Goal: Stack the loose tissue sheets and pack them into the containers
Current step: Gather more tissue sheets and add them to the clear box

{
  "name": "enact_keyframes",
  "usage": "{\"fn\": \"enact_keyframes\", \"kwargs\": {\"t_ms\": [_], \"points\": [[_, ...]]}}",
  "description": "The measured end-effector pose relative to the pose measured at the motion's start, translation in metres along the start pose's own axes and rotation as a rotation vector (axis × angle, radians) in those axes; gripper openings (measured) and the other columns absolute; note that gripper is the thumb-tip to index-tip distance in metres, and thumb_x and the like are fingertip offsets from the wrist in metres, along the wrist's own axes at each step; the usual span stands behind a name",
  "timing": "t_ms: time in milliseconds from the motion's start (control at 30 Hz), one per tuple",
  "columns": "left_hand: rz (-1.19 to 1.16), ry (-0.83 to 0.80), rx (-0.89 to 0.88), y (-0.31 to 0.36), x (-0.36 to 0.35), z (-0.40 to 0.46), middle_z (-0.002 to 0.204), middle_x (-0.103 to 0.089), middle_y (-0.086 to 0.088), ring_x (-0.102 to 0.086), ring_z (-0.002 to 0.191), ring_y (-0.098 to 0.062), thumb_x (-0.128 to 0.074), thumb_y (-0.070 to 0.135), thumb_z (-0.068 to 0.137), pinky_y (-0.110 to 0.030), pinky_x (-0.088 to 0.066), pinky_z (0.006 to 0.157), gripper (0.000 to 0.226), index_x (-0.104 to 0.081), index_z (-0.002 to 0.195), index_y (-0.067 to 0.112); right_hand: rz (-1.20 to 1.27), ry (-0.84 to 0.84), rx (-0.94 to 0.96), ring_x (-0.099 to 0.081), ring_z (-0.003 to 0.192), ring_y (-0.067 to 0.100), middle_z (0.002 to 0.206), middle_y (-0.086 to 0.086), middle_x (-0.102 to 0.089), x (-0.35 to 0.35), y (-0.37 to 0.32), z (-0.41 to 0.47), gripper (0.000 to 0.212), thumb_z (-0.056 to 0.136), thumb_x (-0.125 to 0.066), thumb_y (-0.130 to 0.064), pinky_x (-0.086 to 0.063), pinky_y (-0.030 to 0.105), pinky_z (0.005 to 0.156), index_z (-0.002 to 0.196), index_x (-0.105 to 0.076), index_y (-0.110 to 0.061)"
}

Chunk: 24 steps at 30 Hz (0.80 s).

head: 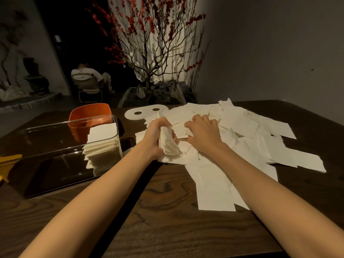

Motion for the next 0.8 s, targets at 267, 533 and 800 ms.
{"fn": "enact_keyframes", "kwargs": {"t_ms": [267,533,800], "points": [[-0.058,-0.087,0.009,0.000,0.003,-0.003,0.078,-0.045,-0.009,-0.046,0.068,-0.018,-0.039,0.003,0.076,-0.030,-0.045,0.064,0.013,-0.045,0.086,0.010,0.297,0.127,0.062,-0.045,0.124,0.015,0.134,-0.004,-0.058,-0.006,0.005,0.004,0.030,0.096,-0.053,-0.023,-0.027,0.033,0.107,0.124,-0.064,-0.025],[-0.145,-0.101,-0.008,0.003,0.017,-0.004,0.086,-0.049,-0.009,-0.048,0.076,-0.018,-0.036,0.009,0.082,-0.030,-0.044,0.076,0.029,-0.044,0.109,0.007,0.744,0.172,-0.052,-0.056,0.100,0.014,0.112,-0.001,-0.062,0.010,0.009,-0.007,0.022,0.097,-0.053,-0.022,-0.047,0.021,0.080,0.117,-0.060,-0.018],[-0.162,-0.120,0.000,0.001,0.014,-0.010,0.091,-0.049,-0.009,-0.048,0.075,-0.017,-0.036,0.013,0.084,-0.028,-0.040,0.075,0.031,-0.046,0.112,0.003,1.102,0.160,-0.115,-0.051,0.104,0.009,0.111,-0.011,-0.050,0.040,0.013,-0.017,0.028,0.101,-0.046,-0.021,-0.045,0.025,0.088,0.128,-0.050,-0.020]]}}
Point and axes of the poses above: each hand's wrist, its own z-axis towards the middle knuckle, its own x-axis out of the back of the hand, y = z × x, the point moved 2 cm from there along z, towards the middle knuckle
